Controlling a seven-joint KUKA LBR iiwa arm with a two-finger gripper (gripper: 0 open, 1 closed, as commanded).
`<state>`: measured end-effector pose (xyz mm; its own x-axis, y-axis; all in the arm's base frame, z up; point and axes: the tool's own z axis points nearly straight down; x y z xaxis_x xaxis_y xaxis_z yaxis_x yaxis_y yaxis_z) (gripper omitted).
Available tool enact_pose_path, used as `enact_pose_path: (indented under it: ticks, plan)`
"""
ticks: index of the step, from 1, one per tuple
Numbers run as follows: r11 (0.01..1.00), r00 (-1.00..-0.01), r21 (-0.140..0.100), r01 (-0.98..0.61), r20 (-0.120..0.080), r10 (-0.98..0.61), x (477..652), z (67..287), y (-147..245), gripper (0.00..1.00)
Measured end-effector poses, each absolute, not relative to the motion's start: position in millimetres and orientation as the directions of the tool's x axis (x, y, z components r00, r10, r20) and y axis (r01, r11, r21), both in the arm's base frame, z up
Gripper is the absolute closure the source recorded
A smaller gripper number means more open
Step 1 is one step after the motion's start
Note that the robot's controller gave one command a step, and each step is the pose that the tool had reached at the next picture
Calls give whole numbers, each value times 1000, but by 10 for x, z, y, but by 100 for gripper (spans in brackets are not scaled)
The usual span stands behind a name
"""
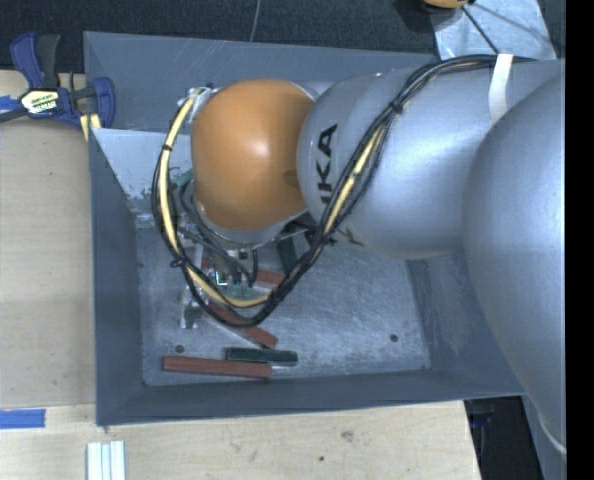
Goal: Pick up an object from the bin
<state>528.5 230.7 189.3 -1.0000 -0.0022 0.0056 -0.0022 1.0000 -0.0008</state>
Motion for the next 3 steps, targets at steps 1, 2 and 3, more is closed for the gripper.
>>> enact_pose_path:
  ticks: [1,2,3]
  plan:
    - [1000,-1000,1,0,-2,0,5306,1934,2300,0]
    - [998,-998,3,-60,-8,-60,5108,1638,2028,0]
    - [982,-982,0,-188,-4,-188,4896,1097,1659,0]
